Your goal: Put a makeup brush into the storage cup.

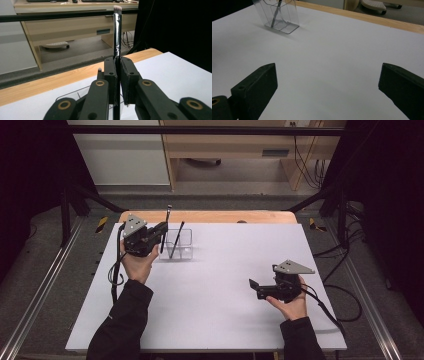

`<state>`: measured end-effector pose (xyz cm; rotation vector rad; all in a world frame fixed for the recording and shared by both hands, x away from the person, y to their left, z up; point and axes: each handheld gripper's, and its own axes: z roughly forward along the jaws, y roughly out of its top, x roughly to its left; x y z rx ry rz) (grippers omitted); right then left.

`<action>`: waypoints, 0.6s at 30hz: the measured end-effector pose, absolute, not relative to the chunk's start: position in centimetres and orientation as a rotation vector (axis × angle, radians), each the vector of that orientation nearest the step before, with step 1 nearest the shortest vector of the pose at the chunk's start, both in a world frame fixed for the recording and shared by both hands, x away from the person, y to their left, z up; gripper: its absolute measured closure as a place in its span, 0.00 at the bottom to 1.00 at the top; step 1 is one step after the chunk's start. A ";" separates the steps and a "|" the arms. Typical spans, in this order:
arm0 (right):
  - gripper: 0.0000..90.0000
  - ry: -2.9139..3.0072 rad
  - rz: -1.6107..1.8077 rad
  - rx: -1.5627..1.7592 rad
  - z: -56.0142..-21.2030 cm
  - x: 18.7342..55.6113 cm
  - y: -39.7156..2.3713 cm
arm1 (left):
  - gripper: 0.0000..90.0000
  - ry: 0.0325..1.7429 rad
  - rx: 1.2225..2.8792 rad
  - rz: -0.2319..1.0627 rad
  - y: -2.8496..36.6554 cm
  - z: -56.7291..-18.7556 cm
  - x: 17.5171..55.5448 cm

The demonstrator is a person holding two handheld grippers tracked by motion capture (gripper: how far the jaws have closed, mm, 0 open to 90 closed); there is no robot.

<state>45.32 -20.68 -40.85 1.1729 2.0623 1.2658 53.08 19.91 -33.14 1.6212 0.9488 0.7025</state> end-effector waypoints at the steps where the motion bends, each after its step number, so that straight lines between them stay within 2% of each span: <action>1: 0.03 2.061 1.266 1.173 -40.9 45.3 -20.7 | 0.93 0.951 1.622 0.704 19.9 -33.1 53.2; 18: 0.03 2.068 1.260 1.170 -40.9 45.4 -20.7 | 0.93 0.973 1.633 0.725 19.4 -32.8 55.4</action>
